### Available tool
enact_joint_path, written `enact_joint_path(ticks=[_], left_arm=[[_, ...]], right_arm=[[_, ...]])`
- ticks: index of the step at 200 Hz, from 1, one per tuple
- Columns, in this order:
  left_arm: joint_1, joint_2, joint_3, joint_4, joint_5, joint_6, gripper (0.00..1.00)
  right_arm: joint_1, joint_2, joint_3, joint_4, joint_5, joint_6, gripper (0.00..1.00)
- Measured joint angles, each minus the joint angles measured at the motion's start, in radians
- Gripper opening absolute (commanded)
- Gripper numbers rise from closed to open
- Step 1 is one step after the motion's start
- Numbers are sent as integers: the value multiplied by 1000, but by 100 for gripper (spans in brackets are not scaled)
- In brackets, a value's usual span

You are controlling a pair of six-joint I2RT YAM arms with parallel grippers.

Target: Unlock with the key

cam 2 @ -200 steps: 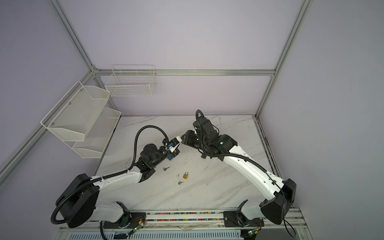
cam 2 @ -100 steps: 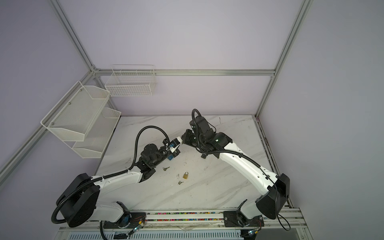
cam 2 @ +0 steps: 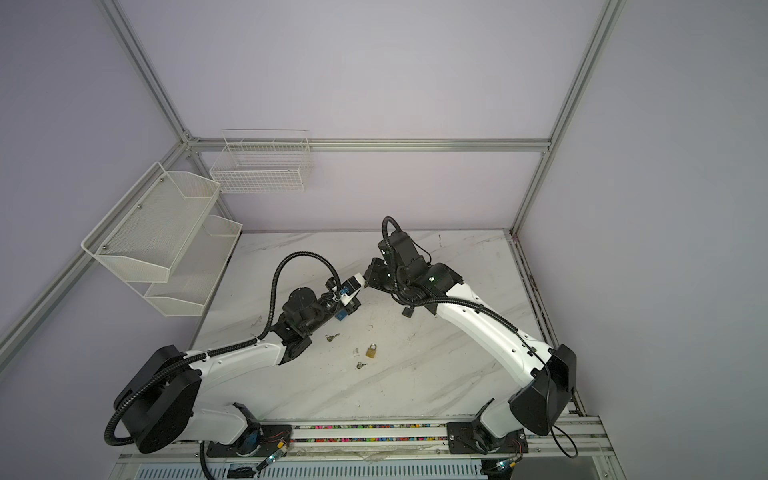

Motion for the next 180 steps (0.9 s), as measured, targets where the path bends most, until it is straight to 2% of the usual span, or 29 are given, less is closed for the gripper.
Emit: enact_joint_path(ticks=[76,97,180], left_arm=[[-6,26,9,19,-35,10,0],[-8,44,14,37,-57,18,0],[-11,53,14,91,-102,35,0]], right_arm=[[-4,6,5,-1,0,0,19],[-7,6,5,-1,-6,3,14],[-8,3,5,32,-33,49,17]])
